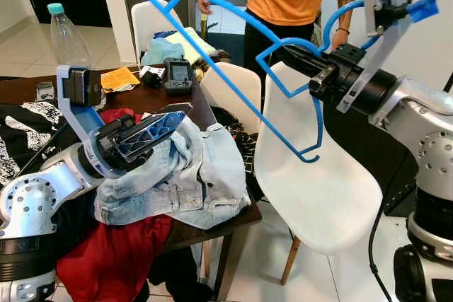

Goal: Hang hanger

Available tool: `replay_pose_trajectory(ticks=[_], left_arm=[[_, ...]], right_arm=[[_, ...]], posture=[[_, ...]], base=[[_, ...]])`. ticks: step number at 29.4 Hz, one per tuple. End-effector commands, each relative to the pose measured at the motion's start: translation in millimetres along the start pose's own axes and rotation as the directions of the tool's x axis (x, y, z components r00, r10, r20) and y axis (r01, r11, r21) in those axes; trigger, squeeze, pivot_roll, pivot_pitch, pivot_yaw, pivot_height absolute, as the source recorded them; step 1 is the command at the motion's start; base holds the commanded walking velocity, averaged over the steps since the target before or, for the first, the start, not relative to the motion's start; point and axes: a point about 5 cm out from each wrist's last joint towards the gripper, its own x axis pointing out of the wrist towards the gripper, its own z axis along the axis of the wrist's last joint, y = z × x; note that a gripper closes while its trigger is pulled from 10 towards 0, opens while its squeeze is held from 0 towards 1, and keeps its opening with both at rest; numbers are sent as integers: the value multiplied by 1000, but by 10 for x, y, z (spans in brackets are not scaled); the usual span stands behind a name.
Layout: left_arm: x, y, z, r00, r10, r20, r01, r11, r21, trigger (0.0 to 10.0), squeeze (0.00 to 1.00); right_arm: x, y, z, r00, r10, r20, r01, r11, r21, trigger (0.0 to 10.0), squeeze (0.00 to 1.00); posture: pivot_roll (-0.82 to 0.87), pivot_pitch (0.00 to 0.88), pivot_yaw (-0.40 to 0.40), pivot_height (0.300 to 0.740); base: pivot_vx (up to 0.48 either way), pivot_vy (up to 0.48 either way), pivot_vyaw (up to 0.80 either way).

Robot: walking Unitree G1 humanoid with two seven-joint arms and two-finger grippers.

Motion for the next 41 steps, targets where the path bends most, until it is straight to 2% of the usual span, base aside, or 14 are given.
replay_pose_trajectory(ticks=[1, 3, 9, 19, 20, 21, 22, 30, 41], left_arm=[[4, -3, 56, 1000, 10, -10, -10, 999, 36, 10000, 0], [-5, -3, 80, 1000, 15, -7, -15, 999, 46, 10000, 0], [15, -11, 132, 1000, 18, 3, -18, 997, 76, 10000, 0], [61, -28, 89, 1000, -12, -12, 13, 998, 68, 10000, 0], [69, -41, 80, 1000, -26, -12, 27, 998, 61, 2941, 0], [69, -41, 80, 1000, -26, -12, 27, 998, 61, 2941, 0], [69, -41, 79, 1000, -28, -12, 28, 998, 61, 157, 0], [68, -37, 64, 999, -24, -20, 26, 998, 60, 0, 0], [27, -44, 152, 1000, -18, -12, 19, 996, 92, 0, 0]], right_arm=[[-11, 43, 21, 1000, 30, 2, -30, 1000, -5, 10000, 0], [-6, 65, 26, 999, 53, 3, -53, 999, -7, 10000, 0], [11, 295, -32, 981, 192, -21, -192, 981, -22, 10000, 0], [49, 368, -112, 975, 215, -53, -216, 976, -16, 10000, 0], [51, 376, -121, 974, 218, -59, -220, 975, -17, 10000, 0], [51, 376, -121, 974, 218, -59, -220, 975, -17, 10000, 0], [48, 378, -121, 974, 220, -60, -221, 975, -17, 10000, 0], [39, 394, -131, 972, 224, -66, -226, 974, -19, 10000, 0], [38, 397, -129, 972, 225, -67, -227, 974, -20, 10000, 0]], posture=[[106, 31, -22, 740], [108, 28, -24, 740], [109, 24, -26, 740], [105, 26, -25, 740], [105, 26, -25, 740], [105, 26, -25, 740], [105, 26, -25, 740], [105, 26, -25, 740], [105, 33, -22, 740]], base=[[0, 0, 0], [0, 0, 0], [0, 0, 0], [0, 0, 0], [0, 0, 0], [0, 0, 0], [0, 0, 0], [0, 0, 0], [0, 0, 0]])
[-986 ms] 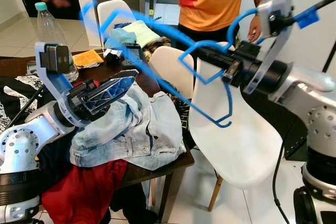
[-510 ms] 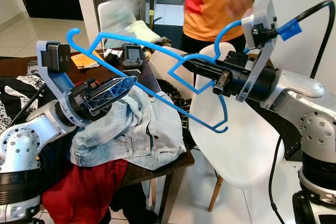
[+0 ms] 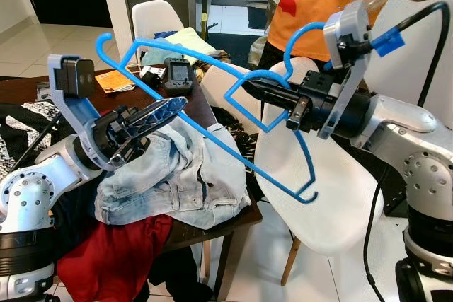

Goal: Hang hanger

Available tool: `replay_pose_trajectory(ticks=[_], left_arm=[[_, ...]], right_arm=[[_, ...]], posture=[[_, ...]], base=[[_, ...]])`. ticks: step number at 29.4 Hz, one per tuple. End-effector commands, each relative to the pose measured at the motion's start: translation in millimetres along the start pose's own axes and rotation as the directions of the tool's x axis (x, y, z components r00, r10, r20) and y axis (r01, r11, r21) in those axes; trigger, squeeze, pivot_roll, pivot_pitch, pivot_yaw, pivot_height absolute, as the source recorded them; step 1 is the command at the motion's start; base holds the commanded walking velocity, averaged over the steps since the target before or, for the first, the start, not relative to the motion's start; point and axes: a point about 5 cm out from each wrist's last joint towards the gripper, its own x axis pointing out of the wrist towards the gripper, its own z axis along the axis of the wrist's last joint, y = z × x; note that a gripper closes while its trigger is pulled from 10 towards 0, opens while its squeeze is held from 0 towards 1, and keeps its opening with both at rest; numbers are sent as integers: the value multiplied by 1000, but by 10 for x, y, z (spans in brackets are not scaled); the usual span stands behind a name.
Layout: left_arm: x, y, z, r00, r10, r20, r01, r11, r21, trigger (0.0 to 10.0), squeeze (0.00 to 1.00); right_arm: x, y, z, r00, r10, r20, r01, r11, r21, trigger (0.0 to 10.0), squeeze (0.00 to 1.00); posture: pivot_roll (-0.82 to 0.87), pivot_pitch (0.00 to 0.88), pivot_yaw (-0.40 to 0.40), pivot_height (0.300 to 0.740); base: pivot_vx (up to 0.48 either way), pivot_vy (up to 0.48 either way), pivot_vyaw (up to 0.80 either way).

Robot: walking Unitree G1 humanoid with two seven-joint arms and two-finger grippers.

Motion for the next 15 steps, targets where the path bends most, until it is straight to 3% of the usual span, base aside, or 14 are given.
replay_pose_trajectory(ticks=[1, 3, 4, 15], left_arm=[[-9, -15, 33, 1000, -12, -11, 12, 1000, 16, 0, 0], [-17, -16, 56, 1000, -11, -10, 11, 1000, 24, 0, 0], [-61, -22, 155, 1000, -4, -4, 4, 998, 56, 0, 0], [-106, -25, 229, 1000, 2, 10, -2, 997, 79, 0, 0]], right_arm=[[0, 40, 7, 1000, 11, -5, -11, 1000, -13, 10000, 0], [-4, 52, -2, 1000, 21, -9, -21, 1000, -13, 10000, 0], [-110, 173, -71, 990, 138, -25, -138, 990, 4, 10000, 1000], [-286, 243, -18, 974, 226, 21, -226, 974, 8, 10000, 1000]], posture=[[105, 33, -22, 740], [106, 33, -23, 740], [107, 35, -24, 740], [107, 36, -22, 740]], base=[[0, 0, 0], [0, 0, 0], [0, 0, 0], [0, 0, 0]])
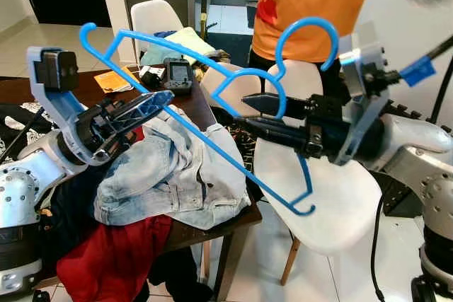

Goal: Hang hanger

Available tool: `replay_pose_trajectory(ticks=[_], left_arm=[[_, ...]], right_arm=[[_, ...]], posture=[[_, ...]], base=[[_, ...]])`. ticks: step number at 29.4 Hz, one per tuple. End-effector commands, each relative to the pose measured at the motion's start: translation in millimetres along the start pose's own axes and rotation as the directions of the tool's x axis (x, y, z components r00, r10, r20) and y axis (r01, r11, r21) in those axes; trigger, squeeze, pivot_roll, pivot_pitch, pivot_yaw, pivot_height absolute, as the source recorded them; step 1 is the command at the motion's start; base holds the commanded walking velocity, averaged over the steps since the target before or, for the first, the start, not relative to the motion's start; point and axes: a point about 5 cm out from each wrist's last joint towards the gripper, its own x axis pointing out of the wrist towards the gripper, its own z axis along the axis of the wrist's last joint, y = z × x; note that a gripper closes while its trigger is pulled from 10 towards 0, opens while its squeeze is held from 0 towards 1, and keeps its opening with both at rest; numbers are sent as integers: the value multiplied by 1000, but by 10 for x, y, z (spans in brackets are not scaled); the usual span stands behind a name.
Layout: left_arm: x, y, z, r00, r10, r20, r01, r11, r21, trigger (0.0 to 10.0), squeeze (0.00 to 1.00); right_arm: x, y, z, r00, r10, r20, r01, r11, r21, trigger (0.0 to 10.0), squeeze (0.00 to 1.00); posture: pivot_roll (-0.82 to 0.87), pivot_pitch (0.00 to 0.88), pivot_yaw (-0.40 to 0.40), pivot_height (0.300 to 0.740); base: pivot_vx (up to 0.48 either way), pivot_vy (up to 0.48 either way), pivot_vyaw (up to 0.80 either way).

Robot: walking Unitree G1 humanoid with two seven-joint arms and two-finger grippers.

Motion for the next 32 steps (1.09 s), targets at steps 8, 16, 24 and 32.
replay_pose_trajectory(ticks=[8, 16, 24, 32], left_arm=[[-36, -6, 92, 1000, 2, 2, -2, 999, 34, 0, 0], [-32, -12, 86, 1000, -29, -7, 29, 999, 20, 0, 0], [38, -65, 5, 995, -93, -27, 92, 996, -20, 0, 0], [72, -93, -47, 992, -119, -32, 118, 992, -36, 0, 0]], right_arm=[[-148, 5, 12, 1000, 7, 21, -8, 1000, 18, 10000, 1000], [-120, 104, -120, 996, 75, 53, -80, 992, 100, 10000, 0], [5, 151, -130, 981, 128, 149, -151, 976, 157, 10000, 0], [2, 153, -126, 966, 157, 207, -199, 960, 199, 10000, 0]], posture=[[107, 34, -23, 740], [109, 26, -21, 740], [112, 21, -22, 740], [111, 29, -26, 740]], base=[[0, 0, 0], [0, 0, 0], [0, 0, 0], [0, 0, 0]])
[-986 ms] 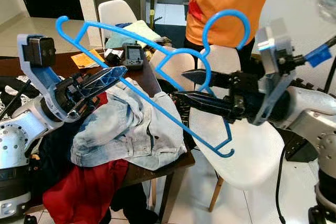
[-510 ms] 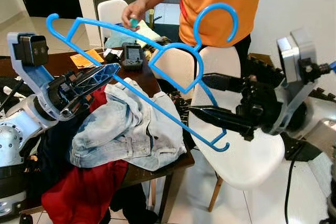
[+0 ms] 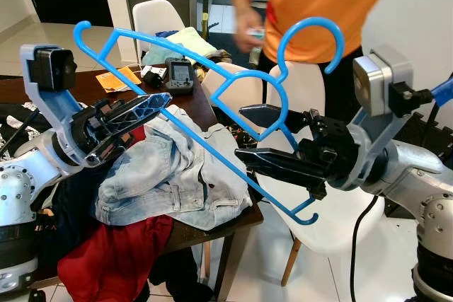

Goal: Hang hanger

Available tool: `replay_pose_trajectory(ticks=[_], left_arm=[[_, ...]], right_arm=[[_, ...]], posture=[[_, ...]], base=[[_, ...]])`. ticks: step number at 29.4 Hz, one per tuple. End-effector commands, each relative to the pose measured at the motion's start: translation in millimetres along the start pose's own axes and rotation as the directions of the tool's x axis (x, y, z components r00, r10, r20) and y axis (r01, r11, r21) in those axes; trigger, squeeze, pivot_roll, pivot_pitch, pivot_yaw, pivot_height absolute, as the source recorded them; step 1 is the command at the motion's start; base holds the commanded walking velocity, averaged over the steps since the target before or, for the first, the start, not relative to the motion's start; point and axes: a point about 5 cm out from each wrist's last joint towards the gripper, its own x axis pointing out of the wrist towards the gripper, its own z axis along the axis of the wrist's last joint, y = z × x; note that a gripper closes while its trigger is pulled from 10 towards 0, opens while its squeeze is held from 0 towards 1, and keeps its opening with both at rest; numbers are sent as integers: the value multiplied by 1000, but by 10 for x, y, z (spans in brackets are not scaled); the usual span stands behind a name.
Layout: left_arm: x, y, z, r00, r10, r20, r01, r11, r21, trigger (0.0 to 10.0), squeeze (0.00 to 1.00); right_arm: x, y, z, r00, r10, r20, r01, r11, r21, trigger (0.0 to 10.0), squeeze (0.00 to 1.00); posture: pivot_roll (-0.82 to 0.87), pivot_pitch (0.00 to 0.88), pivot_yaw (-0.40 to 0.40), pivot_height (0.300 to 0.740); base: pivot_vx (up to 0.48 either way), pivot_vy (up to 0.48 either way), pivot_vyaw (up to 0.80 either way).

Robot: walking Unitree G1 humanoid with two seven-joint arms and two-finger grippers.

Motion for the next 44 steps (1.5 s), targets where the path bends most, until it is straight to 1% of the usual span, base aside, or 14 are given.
replay_pose_trajectory(ticks=[1, 8, 9, 17, 22, 34, 39, 40, 41, 42, 43, 44], left_arm=[[46, -44, -33, 999, -47, -2, 47, 999, -10, 0, 0], [48, -48, -35, 999, -48, -4, 48, 999, -10, 0, 0], [50, -48, -31, 999, -49, -4, 49, 999, -9, 0, 0], [57, -52, -16, 998, -55, -6, 55, 998, -5, 0, 0], [56, -54, -5, 998, -57, -7, 57, 998, -2, 0, 0], [49, -52, 22, 999, -45, -5, 45, 999, 12, 0, 0], [35, -44, 60, 1000, -29, 5, 29, 999, 40, 0, 0], [36, -36, 70, 1000, -16, 8, 16, 998, 60, 4118, 0], [41, -16, 65, 1000, 6, 5, -7, 997, 82, 10000, 0], [44, 15, 53, 999, 35, 7, -36, 995, 97, 10000, 102], [44, 15, 53, 999, 35, 7, -36, 995, 97, 10000, 102], [45, 35, 44, 998, 55, 7, -55, 993, 105, 10000, 102]], right_arm=[[0, 14, 29, 1000, 21, 18, -21, 1000, 9, 10000, 0], [16, 24, 4, 1000, 27, 4, -27, 999, 27, 10000, 0], [21, 30, -1, 999, 32, -1, -32, 999, 31, 0, 0], [18, 91, -2, 997, 78, -24, -77, 996, 40, 0, 0], [19, 101, -1, 996, 88, -31, -87, 995, 43, 0, 0], [14, 86, -23, 996, 65, -59, -63, 997, 40, 0, 0], [7, 76, -32, 996, 51, -70, -49, 998, 38, 0, 0], [7, 68, -39, 996, 45, -72, -42, 998, 38, 0, 0], [7, 52, -54, 997, 33, -76, -30, 999, 37, 0, 0], [8, 9, -84, 996, 0, -91, 4, 999, 35, 0, 0], [8, 9, -84, 996, 0, -91, 4, 999, 35, 0, 0], [9, -21, -106, 994, -24, -103, 27, 999, 32, 0, 0]], posture=[[111, 29, -26, 740], [111, 32, -24, 740], [110, 32, -23, 740], [110, 26, -25, 740], [110, 25, -24, 740], [108, 35, -22, 740], [109, 34, -23, 740], [109, 34, -23, 740], [111, 32, -24, 740], [112, 30, -25, 740], [112, 30, -25, 740], [112, 30, -25, 740]], base=[[0, 0, 0], [0, 0, 0], [0, 0, 0], [0, 0, 0], [0, 0, 0], [0, 0, 0], [0, 0, 0], [0, 0, 0], [0, 0, 0], [0, 0, 0], [0, 0, 0], [0, 0, 0]])
